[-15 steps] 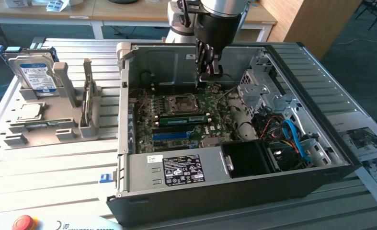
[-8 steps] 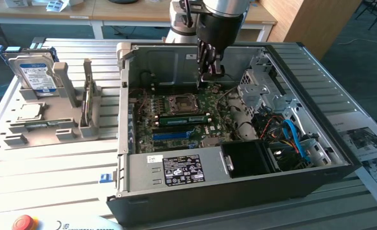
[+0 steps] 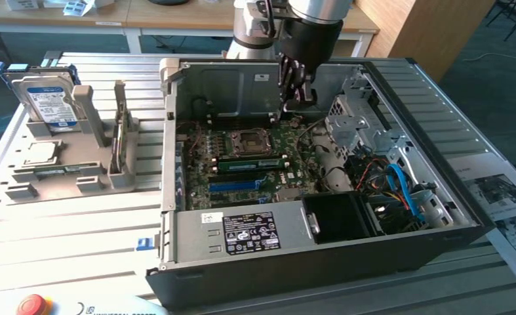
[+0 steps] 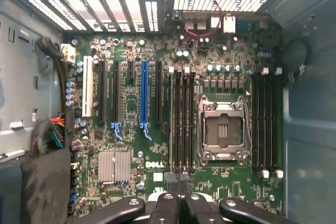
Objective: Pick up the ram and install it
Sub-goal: 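Press down the ram until it locks into place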
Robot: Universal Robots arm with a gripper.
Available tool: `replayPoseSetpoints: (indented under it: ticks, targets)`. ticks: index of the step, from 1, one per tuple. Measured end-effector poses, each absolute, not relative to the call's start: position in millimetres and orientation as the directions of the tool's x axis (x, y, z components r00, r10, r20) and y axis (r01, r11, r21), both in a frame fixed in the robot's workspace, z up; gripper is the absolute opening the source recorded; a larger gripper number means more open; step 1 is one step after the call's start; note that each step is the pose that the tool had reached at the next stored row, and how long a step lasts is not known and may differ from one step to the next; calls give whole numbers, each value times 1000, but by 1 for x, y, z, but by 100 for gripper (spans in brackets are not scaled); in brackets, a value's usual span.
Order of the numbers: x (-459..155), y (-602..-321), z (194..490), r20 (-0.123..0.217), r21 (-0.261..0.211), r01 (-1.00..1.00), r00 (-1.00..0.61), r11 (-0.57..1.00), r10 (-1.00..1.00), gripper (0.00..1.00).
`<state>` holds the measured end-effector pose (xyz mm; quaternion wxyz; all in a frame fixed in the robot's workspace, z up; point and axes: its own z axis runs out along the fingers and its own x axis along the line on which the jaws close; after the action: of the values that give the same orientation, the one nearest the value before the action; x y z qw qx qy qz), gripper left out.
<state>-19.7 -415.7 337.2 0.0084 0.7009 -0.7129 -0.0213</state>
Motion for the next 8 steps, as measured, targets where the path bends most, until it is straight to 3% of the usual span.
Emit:
replayPoseSetpoints:
  ticks: [8]
  targets:
    - [-12,-416,337,-18,42,-999,-18,17,-1000,11]
